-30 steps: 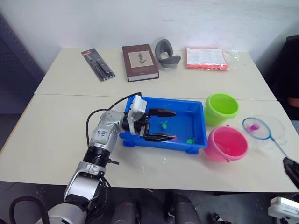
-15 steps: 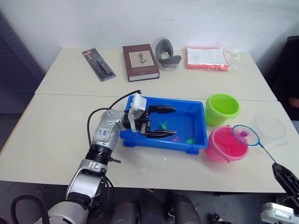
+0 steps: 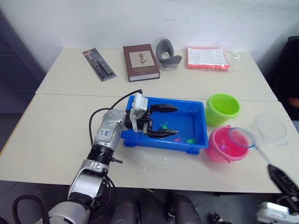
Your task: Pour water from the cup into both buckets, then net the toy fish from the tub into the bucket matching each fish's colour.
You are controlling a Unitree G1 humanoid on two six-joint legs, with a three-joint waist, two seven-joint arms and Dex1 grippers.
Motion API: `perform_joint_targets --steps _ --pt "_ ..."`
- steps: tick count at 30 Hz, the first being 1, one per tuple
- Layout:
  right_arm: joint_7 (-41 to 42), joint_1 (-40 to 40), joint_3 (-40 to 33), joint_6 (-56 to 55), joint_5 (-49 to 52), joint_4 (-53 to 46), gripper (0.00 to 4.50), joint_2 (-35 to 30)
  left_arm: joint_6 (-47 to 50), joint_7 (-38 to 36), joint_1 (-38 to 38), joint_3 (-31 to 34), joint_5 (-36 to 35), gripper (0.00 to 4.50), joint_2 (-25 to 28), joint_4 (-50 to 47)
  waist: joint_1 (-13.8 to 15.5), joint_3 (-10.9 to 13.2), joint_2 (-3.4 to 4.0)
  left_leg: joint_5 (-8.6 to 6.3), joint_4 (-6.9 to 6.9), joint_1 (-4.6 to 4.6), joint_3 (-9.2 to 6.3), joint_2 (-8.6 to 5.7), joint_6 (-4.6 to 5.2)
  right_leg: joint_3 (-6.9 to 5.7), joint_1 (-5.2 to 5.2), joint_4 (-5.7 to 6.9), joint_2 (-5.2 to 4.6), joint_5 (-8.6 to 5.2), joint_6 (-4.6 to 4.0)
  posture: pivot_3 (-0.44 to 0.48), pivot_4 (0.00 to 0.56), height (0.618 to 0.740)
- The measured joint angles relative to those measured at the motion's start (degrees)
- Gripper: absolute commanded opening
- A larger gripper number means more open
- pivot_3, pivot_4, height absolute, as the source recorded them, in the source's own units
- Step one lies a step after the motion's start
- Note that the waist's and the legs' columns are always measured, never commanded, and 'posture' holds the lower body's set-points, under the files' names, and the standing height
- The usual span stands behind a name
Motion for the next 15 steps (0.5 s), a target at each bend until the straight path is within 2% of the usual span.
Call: perform_joint_targets --steps 3,8,11,15 --pt "0.0 0.0 2.7 -1.2 -0.1 0.0 0.0 0.0 0.0 0.1 0.0 -0.1 0.0 4.47 -0.3 0.0 0.0 0.0 0.02 0.0 -0.02 0.0 -0.01 0.02 0.0 0.0 -0.02 0.01 0.01 -0.01 -0.01 0.0 0.15 0.74" --pt "0.0 -0.3 2.0 0.1 2.5 0.3 0.0 0.2 0.0 0.2 0.0 -0.1 0.0 4.47 0.3 0.0 0.0 0.0 0.04 0.0 -0.01 0.0 0.0 0.01 0.0 0.0 -0.01 0.01 0.01 0.0 -0.01 0.0 0.15 0.74" --pt "4.4 -0.1 2.4 0.0 13.9 -0.8 0.0 -1.0 0.3 -0.6 0.2 0.1 0.0 4.47 2.9 -0.1 -0.2 0.0 0.05 0.0 -0.01 0.03 -0.01 0.05 0.0 0.0 -0.01 0.03 0.03 0.0 -0.01 0.0 0.15 0.74" --pt "15.7 -0.1 8.0 5.2 36.0 -6.2 0.0 -5.9 1.0 -1.2 0.7 1.4 0.0 4.47 7.5 -0.4 -1.1 0.0 0.03 0.0 0.0 0.07 -0.04 0.1 0.0 -0.01 -0.01 0.08 0.02 0.0 -0.02 0.0 0.15 0.74"
